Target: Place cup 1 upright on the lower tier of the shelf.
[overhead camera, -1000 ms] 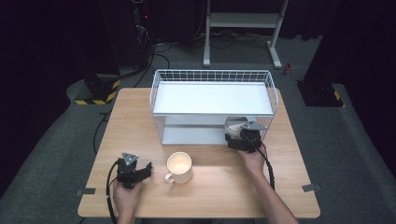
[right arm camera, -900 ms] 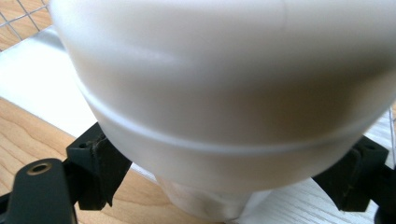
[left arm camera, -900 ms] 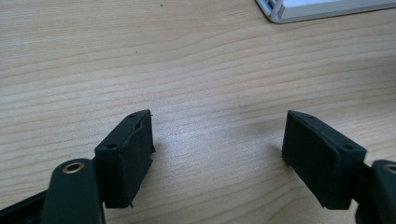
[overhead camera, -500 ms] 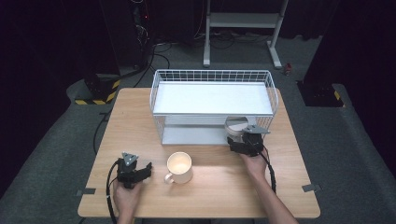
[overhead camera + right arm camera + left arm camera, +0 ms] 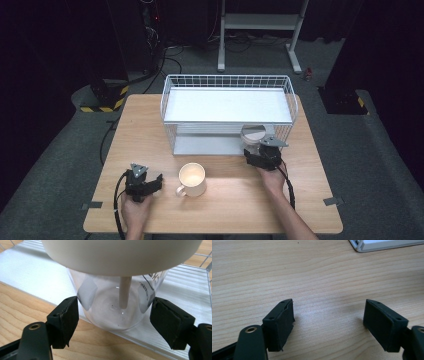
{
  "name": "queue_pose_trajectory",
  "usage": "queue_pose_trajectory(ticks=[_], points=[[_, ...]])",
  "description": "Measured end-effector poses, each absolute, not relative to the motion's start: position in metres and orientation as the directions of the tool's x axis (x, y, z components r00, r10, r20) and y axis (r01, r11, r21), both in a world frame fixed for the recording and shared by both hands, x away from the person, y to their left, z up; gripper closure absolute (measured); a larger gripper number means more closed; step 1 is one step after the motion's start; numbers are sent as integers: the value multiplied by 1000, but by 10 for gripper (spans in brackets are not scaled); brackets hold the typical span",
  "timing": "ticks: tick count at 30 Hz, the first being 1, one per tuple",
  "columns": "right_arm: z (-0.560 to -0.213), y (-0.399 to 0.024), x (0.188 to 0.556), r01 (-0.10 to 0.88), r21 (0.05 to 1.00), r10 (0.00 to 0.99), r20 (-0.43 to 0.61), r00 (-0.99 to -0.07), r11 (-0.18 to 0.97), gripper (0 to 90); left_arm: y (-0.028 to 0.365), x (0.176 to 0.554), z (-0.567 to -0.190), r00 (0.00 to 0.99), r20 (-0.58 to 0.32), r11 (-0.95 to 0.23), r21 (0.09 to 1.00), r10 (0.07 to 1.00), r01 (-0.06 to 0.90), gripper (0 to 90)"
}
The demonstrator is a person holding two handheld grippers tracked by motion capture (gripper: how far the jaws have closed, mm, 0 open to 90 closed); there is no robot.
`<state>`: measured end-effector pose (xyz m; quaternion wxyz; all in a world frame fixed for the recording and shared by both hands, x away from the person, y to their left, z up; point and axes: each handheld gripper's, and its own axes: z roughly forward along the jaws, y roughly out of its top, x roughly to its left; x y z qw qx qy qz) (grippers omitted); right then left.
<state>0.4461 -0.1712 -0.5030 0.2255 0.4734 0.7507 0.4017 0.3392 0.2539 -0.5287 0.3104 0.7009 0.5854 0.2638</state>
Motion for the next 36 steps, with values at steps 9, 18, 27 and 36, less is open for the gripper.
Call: queue_pose_trajectory(ticks=[9,18,27,36], points=[[-506,-174,451,520,827,909,25,-416,216,318,254,339,-529,175,7,-122,744,985,657,247],[-505,-172,460,542,816,920,31,-390,202,372,254,339,-529,173,5,-119,743,985,658,246],[-507,-168,467,556,806,935,11,-356,202,430,254,339,-529,175,7,-122,744,985,657,246],[-510,-169,474,562,803,941,6,-339,197,464,254,339,-529,175,7,-122,744,985,657,246]])
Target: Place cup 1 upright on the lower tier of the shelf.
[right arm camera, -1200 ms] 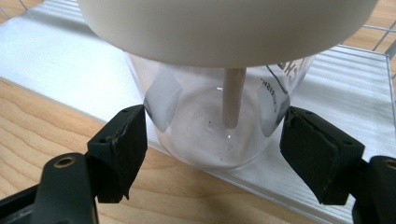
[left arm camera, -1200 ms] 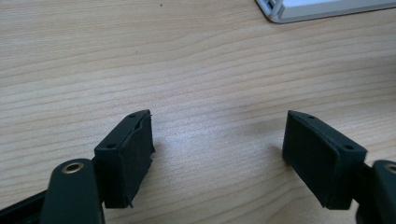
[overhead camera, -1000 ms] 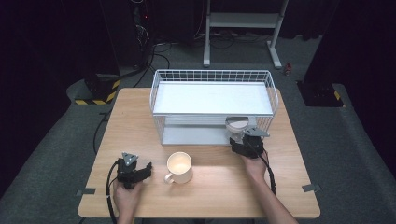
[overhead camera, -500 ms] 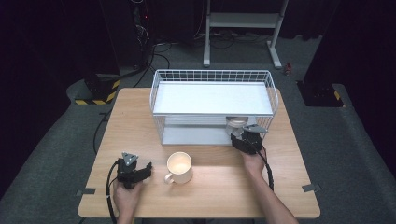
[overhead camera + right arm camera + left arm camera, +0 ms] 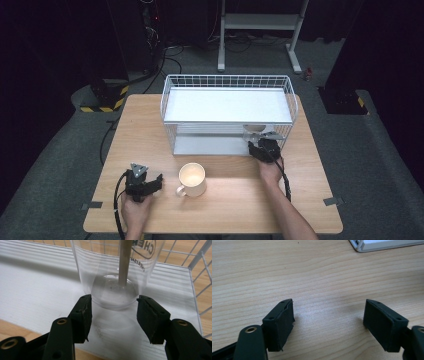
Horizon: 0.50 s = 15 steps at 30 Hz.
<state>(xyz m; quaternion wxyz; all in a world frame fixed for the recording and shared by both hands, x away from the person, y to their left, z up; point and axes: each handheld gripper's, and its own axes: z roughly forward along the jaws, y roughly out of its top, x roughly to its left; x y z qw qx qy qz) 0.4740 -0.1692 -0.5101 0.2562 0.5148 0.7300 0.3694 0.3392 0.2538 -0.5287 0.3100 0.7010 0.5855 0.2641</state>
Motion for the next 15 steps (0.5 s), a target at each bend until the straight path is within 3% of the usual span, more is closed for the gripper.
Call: queue_pose_trajectory(ticks=[15], points=[[-503,-172,466,548,816,929,38,-367,183,411,254,339,-529,176,7,-122,744,984,657,246]])
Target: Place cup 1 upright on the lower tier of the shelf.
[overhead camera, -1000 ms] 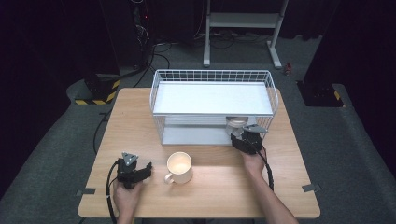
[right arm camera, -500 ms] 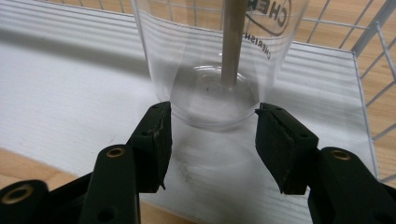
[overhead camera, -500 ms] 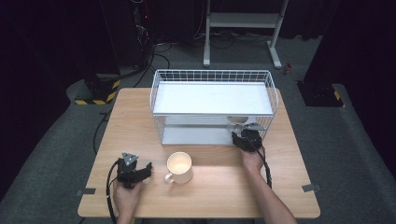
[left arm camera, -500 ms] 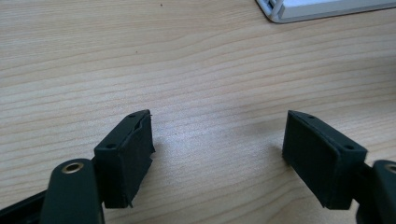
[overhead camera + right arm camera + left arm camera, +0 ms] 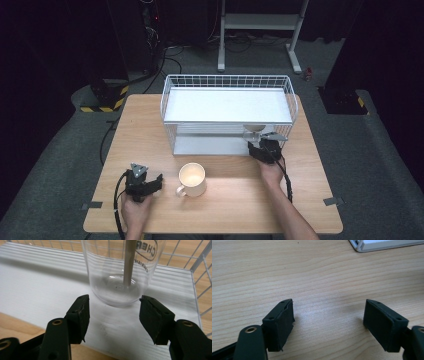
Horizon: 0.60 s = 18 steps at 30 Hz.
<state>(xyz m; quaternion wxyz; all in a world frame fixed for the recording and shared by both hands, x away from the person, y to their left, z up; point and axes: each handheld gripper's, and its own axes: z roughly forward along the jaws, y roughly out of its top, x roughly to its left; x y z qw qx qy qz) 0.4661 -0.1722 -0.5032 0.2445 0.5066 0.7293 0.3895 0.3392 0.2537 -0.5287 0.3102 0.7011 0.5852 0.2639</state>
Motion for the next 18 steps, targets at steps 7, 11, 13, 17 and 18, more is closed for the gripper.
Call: queue_pose_trajectory(ticks=[7,11,13,17,18], points=[[-494,-177,456,527,821,916,11,-400,221,388,254,339,-529,176,7,-122,744,984,657,246],[-490,-182,451,519,830,913,30,-407,204,388,254,339,-529,174,4,-120,743,985,658,246],[-490,-184,449,519,831,913,34,-408,201,388,254,339,-529,174,4,-120,743,985,658,246],[-491,-188,446,526,830,910,58,-410,184,392,254,339,-529,174,4,-120,743,985,658,246],[-491,-189,445,525,832,910,61,-409,180,392,254,339,-529,174,5,-120,743,985,658,246]])
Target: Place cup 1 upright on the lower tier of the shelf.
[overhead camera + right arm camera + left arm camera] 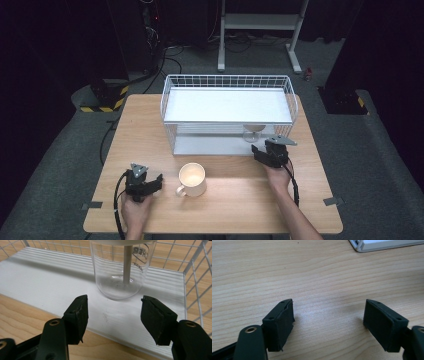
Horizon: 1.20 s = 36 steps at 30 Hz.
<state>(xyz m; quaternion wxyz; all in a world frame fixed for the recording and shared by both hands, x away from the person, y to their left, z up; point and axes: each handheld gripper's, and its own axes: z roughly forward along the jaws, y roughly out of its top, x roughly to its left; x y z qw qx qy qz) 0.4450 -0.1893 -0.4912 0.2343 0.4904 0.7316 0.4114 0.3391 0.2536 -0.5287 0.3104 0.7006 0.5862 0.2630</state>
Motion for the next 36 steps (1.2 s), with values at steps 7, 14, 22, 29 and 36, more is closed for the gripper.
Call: queue_pose_trajectory(ticks=[7,14,22,29,36], points=[[-487,-197,439,521,836,907,74,-415,170,389,254,339,-529,174,4,-119,743,985,658,246],[-482,-204,429,497,849,894,68,-443,181,386,254,339,-529,174,5,-120,744,985,658,246],[-481,-211,421,490,854,886,81,-457,175,384,254,339,-529,174,7,-121,744,985,658,245],[-477,-213,415,483,859,880,89,-466,169,384,254,339,-529,173,7,-121,744,985,658,245],[-478,-216,412,483,859,876,93,-472,169,380,254,339,-529,174,8,-122,743,985,658,245]])
